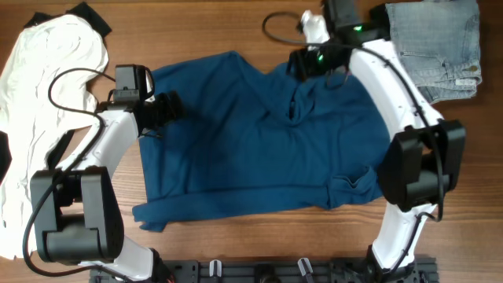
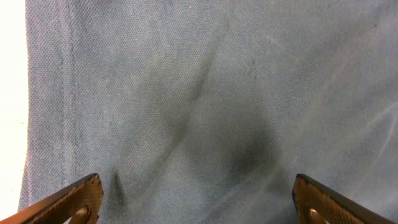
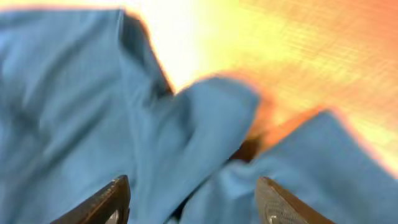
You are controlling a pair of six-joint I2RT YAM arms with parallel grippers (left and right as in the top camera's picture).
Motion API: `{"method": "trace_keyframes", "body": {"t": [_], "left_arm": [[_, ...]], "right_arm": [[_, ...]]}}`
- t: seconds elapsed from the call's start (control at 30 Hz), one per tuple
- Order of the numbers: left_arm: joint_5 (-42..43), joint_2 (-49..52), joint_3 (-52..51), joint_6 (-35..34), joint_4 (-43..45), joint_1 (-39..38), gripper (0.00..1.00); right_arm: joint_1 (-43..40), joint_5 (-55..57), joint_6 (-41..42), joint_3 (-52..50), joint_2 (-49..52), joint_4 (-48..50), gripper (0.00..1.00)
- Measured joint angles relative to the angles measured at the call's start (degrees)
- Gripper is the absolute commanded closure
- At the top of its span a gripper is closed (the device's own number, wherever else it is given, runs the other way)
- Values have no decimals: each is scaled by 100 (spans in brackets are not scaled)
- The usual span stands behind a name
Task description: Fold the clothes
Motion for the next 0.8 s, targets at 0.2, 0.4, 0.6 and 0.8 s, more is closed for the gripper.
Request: {"method": "trace_keyframes", "body": {"t": [0.2,0.4,0.6,0.8], "left_arm": [[0,0,0,0,0,0,2],[0,0,0,0,-2,0,2],[0,0,0,0,-2,0,2],[0,0,0,0,-2,0,2]], "right_arm": [[-70,42,68,26,367,501,36],[-63,42,269,24,1252,907,37],[-63,-103,374,24,1340,1193,53],[-63,-245,385,24,1639,1213,52]]}}
